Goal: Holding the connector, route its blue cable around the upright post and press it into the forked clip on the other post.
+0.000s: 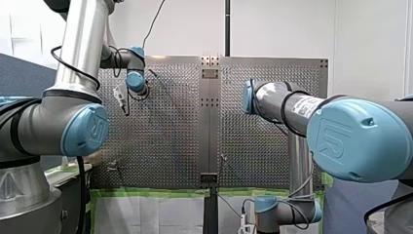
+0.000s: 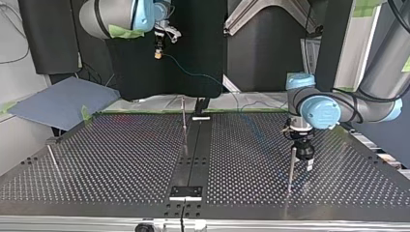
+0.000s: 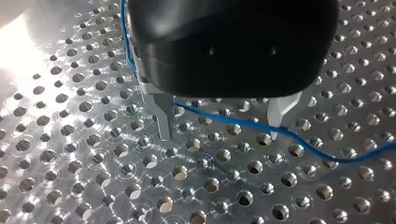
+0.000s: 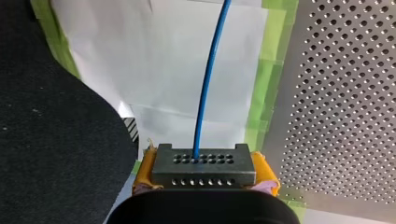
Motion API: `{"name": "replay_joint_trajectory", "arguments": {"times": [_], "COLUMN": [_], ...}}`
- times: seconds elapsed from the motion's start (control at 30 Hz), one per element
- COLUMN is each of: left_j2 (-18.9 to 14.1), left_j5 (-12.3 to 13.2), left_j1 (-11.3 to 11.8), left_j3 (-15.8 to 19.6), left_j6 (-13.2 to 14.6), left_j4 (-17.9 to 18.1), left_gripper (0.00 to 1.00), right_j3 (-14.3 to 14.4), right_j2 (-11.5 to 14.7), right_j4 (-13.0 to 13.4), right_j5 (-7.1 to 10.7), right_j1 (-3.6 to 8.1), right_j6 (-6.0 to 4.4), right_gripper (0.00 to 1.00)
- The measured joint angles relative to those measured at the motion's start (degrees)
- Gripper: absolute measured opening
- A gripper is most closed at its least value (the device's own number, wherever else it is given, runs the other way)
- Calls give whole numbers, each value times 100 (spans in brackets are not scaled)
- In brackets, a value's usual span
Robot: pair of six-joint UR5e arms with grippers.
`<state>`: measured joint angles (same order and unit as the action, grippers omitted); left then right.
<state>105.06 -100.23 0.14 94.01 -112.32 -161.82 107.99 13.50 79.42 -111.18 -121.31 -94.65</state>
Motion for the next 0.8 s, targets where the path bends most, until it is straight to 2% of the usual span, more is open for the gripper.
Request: {"name": "replay_joint_trajectory", "arguments": {"times": [0.2,0.3,0.53,0.8], "left_j2": [0,0,0,0], "left_j5": [2,4,1,-1], "left_j1": [0,1,1,-2], "left_j3": [0,0,1,1], "left_j6": [0,0,0,0], "left_j4": [0,0,0,0], "left_gripper": [100,100,100,100], "right_j3": [68,196,515,570], "right_j2": [312,467,830,1176], "right_j4": [-313,-468,-830,-1175], "right_j5": [31,87,400,744], "right_j1": [50,134,465,809], "right_j6": [105,111,36,98], "right_gripper": [0,0,0,0]}}
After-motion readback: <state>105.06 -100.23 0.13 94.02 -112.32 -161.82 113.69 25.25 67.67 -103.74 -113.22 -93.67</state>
